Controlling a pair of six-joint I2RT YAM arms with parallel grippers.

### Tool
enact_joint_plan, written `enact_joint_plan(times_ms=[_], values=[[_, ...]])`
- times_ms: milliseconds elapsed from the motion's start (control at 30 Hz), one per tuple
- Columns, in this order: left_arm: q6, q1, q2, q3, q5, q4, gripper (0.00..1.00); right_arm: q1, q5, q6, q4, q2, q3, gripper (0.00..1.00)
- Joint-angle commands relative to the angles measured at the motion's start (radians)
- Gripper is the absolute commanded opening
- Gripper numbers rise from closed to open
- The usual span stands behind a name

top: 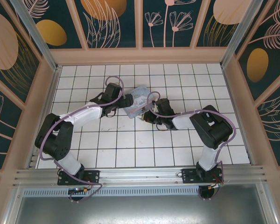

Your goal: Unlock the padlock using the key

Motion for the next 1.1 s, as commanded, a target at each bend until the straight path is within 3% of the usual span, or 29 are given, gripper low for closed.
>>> enact_joint_plan(times_ms=[0,467,1067], values=[[0.031,-0.018,0.029,-0.005,-0.042,-0.03,0.99,-0.003,0.0,0.022,0.015,-0.03,-0.014,0.0],[0.075,-0.056,0.104,-0.017,-0.145,-0.087,0.99,-0.005,0.001,0.05,0.024,-0.041,-0.011,0.0],[0.078,-0.057,0.124,-0.04,-0.145,-0.086,0.98,-0.025,-0.046,0.205,0.204,-0.05,-0.06,0.0]])
